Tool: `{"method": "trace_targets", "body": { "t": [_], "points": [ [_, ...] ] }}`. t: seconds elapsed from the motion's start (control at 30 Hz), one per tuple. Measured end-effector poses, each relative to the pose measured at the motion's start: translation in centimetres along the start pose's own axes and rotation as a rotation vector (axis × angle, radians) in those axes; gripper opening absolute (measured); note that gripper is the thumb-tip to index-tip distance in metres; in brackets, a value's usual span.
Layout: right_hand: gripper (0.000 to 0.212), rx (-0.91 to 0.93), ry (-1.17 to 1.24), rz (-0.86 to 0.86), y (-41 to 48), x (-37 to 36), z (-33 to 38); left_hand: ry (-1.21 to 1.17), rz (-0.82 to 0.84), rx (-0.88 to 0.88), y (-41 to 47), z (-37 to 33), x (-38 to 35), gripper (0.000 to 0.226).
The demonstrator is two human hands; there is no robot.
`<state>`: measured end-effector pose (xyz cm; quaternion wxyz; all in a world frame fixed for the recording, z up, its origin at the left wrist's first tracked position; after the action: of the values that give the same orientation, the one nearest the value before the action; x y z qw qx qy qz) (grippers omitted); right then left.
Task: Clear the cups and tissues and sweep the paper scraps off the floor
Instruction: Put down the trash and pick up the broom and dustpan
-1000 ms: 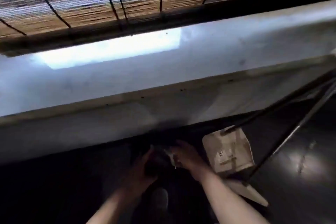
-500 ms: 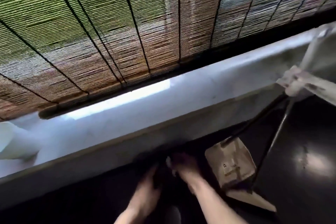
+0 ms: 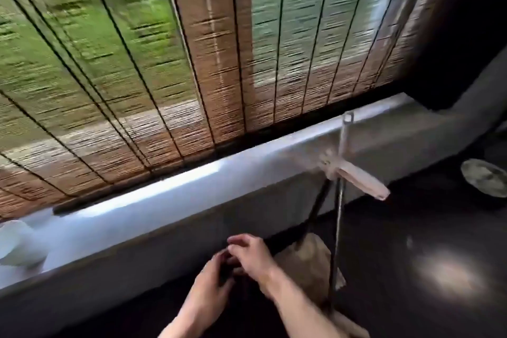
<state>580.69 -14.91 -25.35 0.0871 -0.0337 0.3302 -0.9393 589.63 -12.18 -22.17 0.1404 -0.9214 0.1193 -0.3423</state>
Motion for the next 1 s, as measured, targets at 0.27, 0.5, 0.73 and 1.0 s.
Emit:
{"method": "trace_targets", "body": {
  "t": [0.27,0.5,0.73,1.0],
  "points": [
    [0.025,0.16,-0.032,-0.186,-12.3,13.0,10.1,-0.054,-0.048,-0.333,-2.1,-18.0,0.9,0.035],
    [0.017,0.274,0.198,-0.317,-19.3,23.8,14.6,-0.111,-0.052,-0.534,-2.5,-28.2,-0.2,0.057],
    [0.017,0.28,0.229,-0.384,-17.1,30.1,15.2,-0.047,-0.011,-0.518,1.8,-30.4,-3.4,0.055],
    [0.019,0.213,0.068,-0.42,-6.7,32.8,18.9,0.213,0.02,-0.743,9.0,-31.4,-6.1,0.062]
  ]
}}
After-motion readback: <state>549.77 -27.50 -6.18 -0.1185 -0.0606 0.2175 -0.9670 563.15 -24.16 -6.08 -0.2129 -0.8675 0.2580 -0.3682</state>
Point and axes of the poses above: each hand's wrist, its own y-axis towards the middle knuckle, its own x-axis out of the back of the hand, z = x × y, the point moved 10 cm from there along y, towards the middle knuckle, and after that the axes turned 1 degree about -z, right-handed, at the moved point
